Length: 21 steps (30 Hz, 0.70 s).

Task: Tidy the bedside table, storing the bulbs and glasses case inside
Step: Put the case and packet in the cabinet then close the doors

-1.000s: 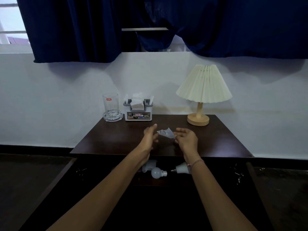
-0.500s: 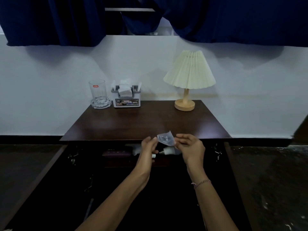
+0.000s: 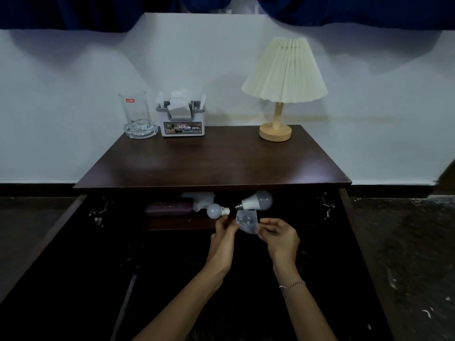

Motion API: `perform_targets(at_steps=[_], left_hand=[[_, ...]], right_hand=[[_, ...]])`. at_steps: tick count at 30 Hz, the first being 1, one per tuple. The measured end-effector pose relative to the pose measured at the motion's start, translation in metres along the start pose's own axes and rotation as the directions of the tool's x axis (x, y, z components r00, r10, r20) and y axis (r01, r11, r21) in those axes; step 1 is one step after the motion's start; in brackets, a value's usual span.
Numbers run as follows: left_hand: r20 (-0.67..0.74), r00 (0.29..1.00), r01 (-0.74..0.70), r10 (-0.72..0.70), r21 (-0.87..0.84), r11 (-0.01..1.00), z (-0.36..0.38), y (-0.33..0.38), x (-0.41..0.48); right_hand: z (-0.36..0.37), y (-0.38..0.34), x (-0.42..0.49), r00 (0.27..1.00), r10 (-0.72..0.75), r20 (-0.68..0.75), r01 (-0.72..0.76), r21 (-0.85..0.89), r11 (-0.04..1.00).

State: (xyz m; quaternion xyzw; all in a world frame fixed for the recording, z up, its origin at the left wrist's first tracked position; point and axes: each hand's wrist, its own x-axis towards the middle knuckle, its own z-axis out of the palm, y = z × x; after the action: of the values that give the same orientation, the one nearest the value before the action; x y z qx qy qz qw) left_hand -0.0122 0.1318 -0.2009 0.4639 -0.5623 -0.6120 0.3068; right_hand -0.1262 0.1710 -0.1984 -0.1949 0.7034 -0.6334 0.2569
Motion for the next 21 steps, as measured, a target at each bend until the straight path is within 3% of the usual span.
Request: perform_targets(at_steps=[5,12,21], left_hand=[[0.0,0.999,0.038,-0.039,0.052,0.998,0.008,-0.002,0.031],[0.013,0.997,0.075,-0.077,0.116,0.99,0.011,-0.005,0.053],[0.048,0.992,0.104,-0.113,0.157,0.982,0.019,-0.006,0.069]], right_hand=[[0.019,0.015,0.037,0.999,0.051,0.009,-0.051,-0.049,0.998],[0.033,0.029,0.067,0.999,0.017,0.031,-0.011,-0.195,0.981],[0.038,0.036,0.078,0.999,0.031,0.025,-0.024,-0.249,0.968]])
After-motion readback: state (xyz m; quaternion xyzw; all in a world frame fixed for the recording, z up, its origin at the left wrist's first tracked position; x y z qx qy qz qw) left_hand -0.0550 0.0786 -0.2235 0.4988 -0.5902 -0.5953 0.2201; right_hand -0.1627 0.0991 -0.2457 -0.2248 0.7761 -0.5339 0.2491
